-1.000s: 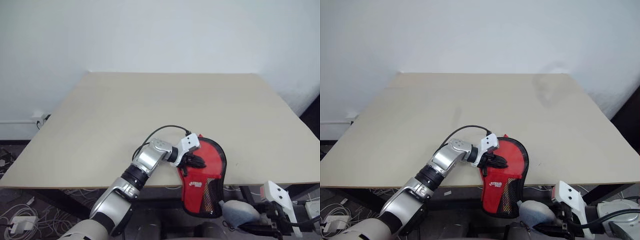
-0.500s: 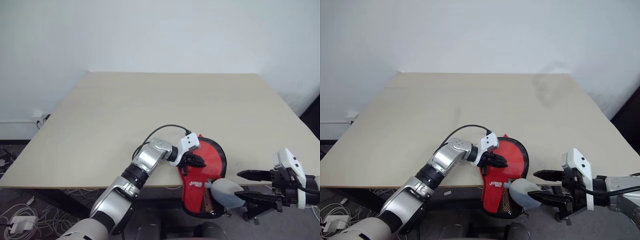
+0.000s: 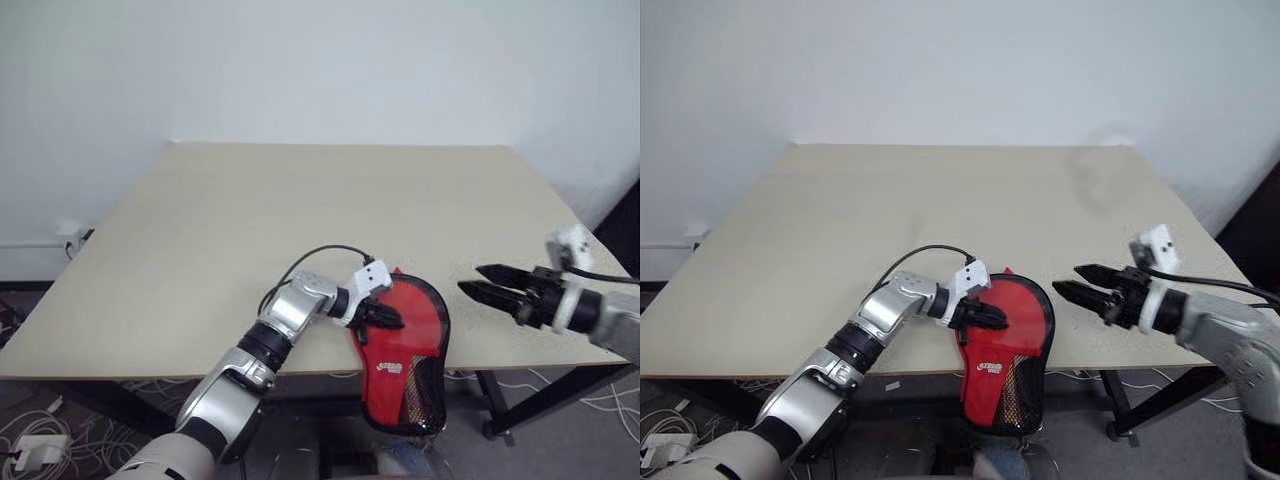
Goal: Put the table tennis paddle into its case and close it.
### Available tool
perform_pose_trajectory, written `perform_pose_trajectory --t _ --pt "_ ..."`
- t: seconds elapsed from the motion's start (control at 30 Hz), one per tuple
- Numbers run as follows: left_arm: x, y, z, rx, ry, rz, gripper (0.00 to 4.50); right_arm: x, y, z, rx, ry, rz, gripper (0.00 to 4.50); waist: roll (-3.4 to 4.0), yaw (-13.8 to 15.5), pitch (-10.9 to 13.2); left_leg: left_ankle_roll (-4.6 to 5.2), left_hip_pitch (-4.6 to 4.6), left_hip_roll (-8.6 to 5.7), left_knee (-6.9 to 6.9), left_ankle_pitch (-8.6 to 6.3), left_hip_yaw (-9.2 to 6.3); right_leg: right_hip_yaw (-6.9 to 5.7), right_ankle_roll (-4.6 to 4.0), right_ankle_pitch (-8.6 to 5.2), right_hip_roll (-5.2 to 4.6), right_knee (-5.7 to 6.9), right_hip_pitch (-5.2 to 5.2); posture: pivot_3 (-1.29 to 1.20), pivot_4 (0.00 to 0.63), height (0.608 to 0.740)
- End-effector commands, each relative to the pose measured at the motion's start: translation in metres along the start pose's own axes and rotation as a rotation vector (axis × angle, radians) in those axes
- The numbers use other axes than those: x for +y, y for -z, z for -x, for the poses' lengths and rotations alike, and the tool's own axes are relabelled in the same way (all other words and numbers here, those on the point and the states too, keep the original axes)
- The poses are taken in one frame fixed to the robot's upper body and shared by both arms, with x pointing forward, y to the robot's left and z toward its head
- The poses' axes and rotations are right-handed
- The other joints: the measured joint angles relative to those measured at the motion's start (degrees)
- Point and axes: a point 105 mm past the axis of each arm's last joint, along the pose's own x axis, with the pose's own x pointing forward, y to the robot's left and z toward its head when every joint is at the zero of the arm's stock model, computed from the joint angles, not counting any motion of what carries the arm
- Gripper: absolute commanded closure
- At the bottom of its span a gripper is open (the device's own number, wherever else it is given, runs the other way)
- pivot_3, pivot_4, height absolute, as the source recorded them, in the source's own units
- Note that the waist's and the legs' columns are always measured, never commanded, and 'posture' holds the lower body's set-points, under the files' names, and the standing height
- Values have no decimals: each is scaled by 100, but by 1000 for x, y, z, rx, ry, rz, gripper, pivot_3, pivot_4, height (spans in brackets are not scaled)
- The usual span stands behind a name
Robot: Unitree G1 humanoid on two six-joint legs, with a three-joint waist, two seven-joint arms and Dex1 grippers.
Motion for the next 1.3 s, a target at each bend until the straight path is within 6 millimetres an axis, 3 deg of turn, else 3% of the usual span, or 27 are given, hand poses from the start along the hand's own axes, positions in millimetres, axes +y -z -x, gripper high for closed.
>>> perform_pose_trajectory --t 0.03,0.3,0.57,0.7,0.83,1.07,1.23,1.3 --pt "12 12 15 40 -51 45 3726 -20 9 -20 32 94 -98 1039 5 0 0 1 -3 0 0 1 2 0 0 0 0 1 -3 0 0 724" --pt "10 10 45 5 -49 75 3726 -20 38 -59 194 122 -152 1039 36 -4 7 2 -4 1 0 2 8 2 0 1 1 4 -6 0 0 724" --pt "-12 15 84 23 3 42 3726 -23 46 -70 224 137 -196 1039 73 -59 31 -18 -5 3 -1 13 16 6 2 3 5 5 -6 0 0 724" --pt "-13 16 89 23 -10 51 3726 -21 45 -70 222 116 -222 1039 75 -54 32 -21 -4 3 -1 14 17 7 2 3 4 5 -6 0 0 724" --pt "-11 11 85 -5 -22 66 3726 -18 38 -71 194 94 -250 1845 79 -57 35 -23 -5 2 -2 15 19 9 2 3 4 5 -7 0 0 724" --pt "-12 13 81 1 -16 70 3726 -12 34 -72 184 64 -266 4322 81 -62 36 -32 -6 6 -11 22 31 21 8 7 15 7 -8 0 0 724" --pt "-12 15 82 7 -17 76 3726 -4 21 -75 115 13 -278 4471 82 -61 37 -33 -6 6 -11 22 33 24 8 6 14 7 -9 0 0 724" --pt "-12 15 82 9 -14 80 3726 -2 1 -78 9 7 -301 4471 85 -69 39 -33 -6 7 -12 21 35 26 8 6 15 8 -12 0 0 724"
